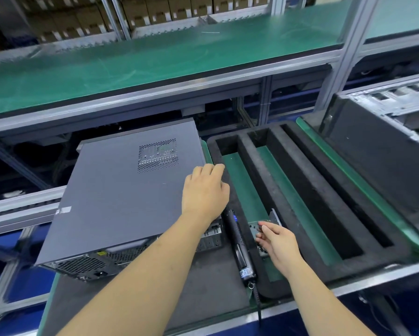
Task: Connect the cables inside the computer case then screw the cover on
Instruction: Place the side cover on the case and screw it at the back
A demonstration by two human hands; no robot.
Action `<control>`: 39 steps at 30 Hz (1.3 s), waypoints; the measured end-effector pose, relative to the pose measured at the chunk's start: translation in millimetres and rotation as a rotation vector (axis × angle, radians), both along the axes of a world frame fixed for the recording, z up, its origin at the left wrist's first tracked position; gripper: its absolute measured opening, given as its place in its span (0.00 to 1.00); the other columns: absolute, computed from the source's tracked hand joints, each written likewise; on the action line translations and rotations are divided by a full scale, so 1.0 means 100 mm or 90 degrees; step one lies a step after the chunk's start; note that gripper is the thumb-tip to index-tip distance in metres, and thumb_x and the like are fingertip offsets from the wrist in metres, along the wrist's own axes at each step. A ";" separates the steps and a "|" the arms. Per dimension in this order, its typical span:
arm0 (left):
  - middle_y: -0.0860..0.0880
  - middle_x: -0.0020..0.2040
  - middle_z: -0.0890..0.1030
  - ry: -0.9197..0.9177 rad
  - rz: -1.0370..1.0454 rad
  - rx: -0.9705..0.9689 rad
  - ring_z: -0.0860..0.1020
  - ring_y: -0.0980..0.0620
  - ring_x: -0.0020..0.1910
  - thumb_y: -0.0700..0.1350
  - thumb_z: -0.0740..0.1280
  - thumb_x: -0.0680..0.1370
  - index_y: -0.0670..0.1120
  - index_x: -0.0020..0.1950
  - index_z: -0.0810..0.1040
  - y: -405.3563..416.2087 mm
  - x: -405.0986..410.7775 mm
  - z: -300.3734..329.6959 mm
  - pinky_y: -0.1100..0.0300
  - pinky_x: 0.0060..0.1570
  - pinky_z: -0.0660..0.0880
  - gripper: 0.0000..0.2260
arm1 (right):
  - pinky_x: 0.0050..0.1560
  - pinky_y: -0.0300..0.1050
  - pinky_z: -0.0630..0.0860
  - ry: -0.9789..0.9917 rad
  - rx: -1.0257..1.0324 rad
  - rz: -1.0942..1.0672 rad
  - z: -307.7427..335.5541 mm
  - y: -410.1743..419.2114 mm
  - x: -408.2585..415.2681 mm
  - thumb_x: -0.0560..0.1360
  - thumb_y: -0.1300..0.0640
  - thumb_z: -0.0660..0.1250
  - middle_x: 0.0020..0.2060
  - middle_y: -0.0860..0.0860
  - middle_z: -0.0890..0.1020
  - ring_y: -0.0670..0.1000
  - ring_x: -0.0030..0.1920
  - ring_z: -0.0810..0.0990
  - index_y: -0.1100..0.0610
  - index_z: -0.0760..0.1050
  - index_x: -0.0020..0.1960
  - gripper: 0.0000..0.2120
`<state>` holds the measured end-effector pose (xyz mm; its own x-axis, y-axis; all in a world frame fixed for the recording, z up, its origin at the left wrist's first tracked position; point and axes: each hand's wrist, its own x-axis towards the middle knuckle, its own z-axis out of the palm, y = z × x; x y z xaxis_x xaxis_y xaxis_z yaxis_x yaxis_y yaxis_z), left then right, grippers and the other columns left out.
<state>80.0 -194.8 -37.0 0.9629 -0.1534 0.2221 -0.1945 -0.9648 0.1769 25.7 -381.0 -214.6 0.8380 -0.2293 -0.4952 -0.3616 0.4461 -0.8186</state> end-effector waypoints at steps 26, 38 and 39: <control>0.53 0.56 0.76 0.001 0.017 -0.035 0.67 0.49 0.57 0.47 0.58 0.77 0.48 0.55 0.77 0.05 0.06 -0.08 0.54 0.56 0.66 0.11 | 0.50 0.47 0.79 0.181 -0.867 0.615 -0.21 0.09 0.34 0.73 0.70 0.62 0.50 0.56 0.82 0.57 0.49 0.83 0.61 0.79 0.51 0.11; 0.54 0.57 0.77 -0.001 0.005 -0.062 0.68 0.50 0.58 0.47 0.58 0.77 0.49 0.57 0.76 0.06 0.08 -0.07 0.53 0.58 0.67 0.12 | 0.33 0.43 0.76 0.087 -0.367 0.120 -0.14 0.09 0.24 0.77 0.65 0.71 0.32 0.48 0.84 0.47 0.29 0.79 0.60 0.84 0.48 0.04; 0.54 0.57 0.77 -0.002 0.002 -0.068 0.68 0.50 0.58 0.47 0.58 0.77 0.49 0.58 0.76 0.06 0.07 -0.06 0.53 0.58 0.67 0.12 | 0.31 0.42 0.74 0.078 -0.251 0.086 -0.11 0.10 0.20 0.78 0.66 0.70 0.32 0.50 0.83 0.48 0.29 0.77 0.61 0.84 0.49 0.05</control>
